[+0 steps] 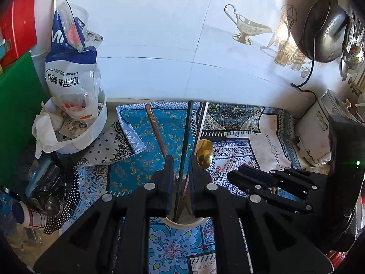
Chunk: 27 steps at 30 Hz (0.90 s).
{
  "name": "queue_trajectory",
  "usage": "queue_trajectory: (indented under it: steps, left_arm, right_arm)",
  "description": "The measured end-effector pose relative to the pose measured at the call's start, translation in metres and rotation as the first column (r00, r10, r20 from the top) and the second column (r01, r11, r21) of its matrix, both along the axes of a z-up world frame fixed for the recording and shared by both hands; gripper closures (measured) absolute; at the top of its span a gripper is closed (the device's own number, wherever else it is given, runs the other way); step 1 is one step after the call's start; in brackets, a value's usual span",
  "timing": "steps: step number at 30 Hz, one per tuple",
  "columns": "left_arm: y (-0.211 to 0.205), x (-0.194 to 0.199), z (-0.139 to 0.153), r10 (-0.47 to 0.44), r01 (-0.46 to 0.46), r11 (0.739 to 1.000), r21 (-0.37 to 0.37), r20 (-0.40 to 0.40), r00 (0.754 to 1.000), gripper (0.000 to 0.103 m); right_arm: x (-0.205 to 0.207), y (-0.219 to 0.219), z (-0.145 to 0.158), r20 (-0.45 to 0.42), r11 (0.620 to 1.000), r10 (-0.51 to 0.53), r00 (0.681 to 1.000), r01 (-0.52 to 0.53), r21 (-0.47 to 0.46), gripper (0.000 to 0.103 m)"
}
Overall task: Organize utensils
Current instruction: 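Carry the chopstick and gold spoon to the white cup and release both, then move the left tool to the silver fork and close on it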
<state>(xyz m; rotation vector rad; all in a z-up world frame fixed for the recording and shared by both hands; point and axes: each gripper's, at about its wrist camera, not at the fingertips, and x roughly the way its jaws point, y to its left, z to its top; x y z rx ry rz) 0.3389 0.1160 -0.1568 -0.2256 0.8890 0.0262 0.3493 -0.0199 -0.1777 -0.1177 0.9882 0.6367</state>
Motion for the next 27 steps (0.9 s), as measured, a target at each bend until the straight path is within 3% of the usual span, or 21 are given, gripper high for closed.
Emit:
queue_trajectory:
  steps: [13,21,27]
  left_arm:
    - [-0.060,-0.010,0.024,-0.055,0.055,0.998,0.003,0.067,0.996,0.074]
    - [-0.117,-0.003,0.002,-0.112,0.112,0.993,-0.027,0.021,0.993,0.074]
    - [-0.157,0.008,-0.030,-0.162,0.160,0.987,-0.034,-0.062,0.985,0.074]
  right_arm:
    - [-0.010,-0.074,0.029,0.098,0.997,-0.082,0.992,0.081,0.013,0.079]
    - [-0.010,-0.132,0.016,0.078,0.986,-0.162,0.984,0.163,-0.014,0.079]
    - [-0.006,-0.176,-0.006,0.023,0.973,-0.226,0.974,0.226,-0.041,0.079]
